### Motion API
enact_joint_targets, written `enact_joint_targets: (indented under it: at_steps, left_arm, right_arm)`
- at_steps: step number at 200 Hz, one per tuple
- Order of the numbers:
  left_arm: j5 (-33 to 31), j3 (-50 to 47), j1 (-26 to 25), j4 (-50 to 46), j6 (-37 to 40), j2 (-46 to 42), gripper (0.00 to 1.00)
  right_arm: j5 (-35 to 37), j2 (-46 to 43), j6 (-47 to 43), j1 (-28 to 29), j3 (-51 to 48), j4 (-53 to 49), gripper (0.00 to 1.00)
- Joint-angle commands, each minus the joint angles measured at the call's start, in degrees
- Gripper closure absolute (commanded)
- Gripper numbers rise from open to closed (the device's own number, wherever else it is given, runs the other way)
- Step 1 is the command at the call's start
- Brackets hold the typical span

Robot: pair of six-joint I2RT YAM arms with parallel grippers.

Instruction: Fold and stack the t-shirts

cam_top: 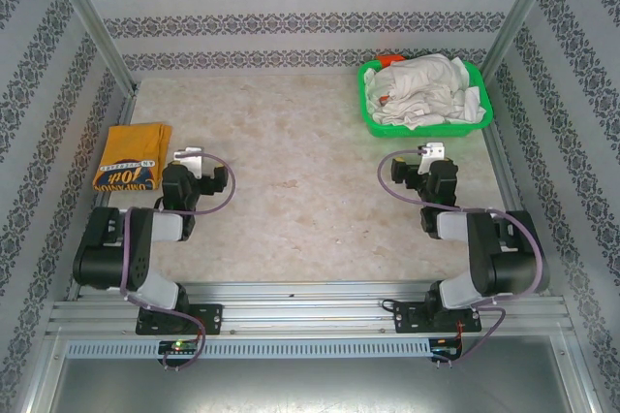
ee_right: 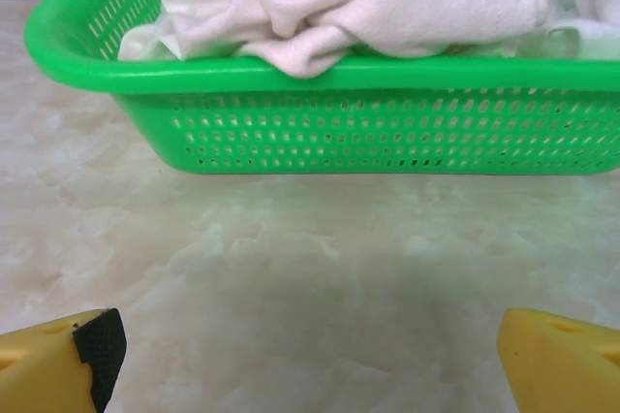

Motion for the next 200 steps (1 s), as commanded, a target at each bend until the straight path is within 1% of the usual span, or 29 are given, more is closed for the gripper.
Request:
enact_joint_targets:
  at_steps: [1,24,38,55,71,87,107,137,164,188,194,200]
  left_arm:
    - [-1.90,0.94,-0.58,-5.35,0.24,-6.51,0.00]
    - [-6.64,2.15,-4.27,-9.72,1.53,-11.99,0.00]
    - [-7.21,3.70,-7.01,-12.65,1.09,-13.91,0.00]
    - [-7.56,6.11,-12.32,-16.00,1.68,-14.70,0.00]
    - [-7.41,7.52,-18.30,-17.05,2.11,-14.83,0.00]
    - [-8.05,9.06,-24.25,-18.14,1.61,-14.38,0.00]
    - [-9.59,10.78,-31.43,-18.20,2.26,-13.01,0.00]
    - [-11.11,12.23,-38.93,-16.35,4.97,-10.04,0.00]
    - [-11.65,13.18,-41.88,-16.56,5.22,-7.96,0.00]
    - [-11.82,13.16,-42.78,-16.97,4.72,-7.49,0.00]
    - [-12.09,13.08,-42.87,-17.12,4.55,-7.57,0.00]
    - [-12.57,13.14,-42.88,-17.39,4.29,-7.48,0.00]
  right_arm:
    - [-1.56,-7.10,-0.79,0.03,1.49,-5.59,0.02]
    - [-2.07,-14.32,0.29,0.86,3.74,-13.95,0.02]
    - [-1.67,-17.36,2.42,1.24,6.23,-18.84,0.02]
    - [-0.08,-18.30,4.68,1.33,12.26,-26.67,0.02]
    - [1.30,-16.27,6.40,1.35,19.02,-33.44,0.02]
    - [0.99,-12.11,7.41,1.28,26.04,-38.25,0.02]
    - [0.40,-4.13,8.27,1.27,35.25,-42.87,0.02]
    - [1.18,9.39,10.65,1.53,49.53,-49.86,0.03]
    - [2.41,19.27,13.19,1.79,59.01,-53.13,0.10]
    - [2.06,26.00,14.86,1.92,65.99,-54.60,0.21]
    - [1.91,27.16,15.10,1.93,67.18,-54.99,0.25]
    - [1.55,28.44,15.10,1.93,68.81,-55.60,0.33]
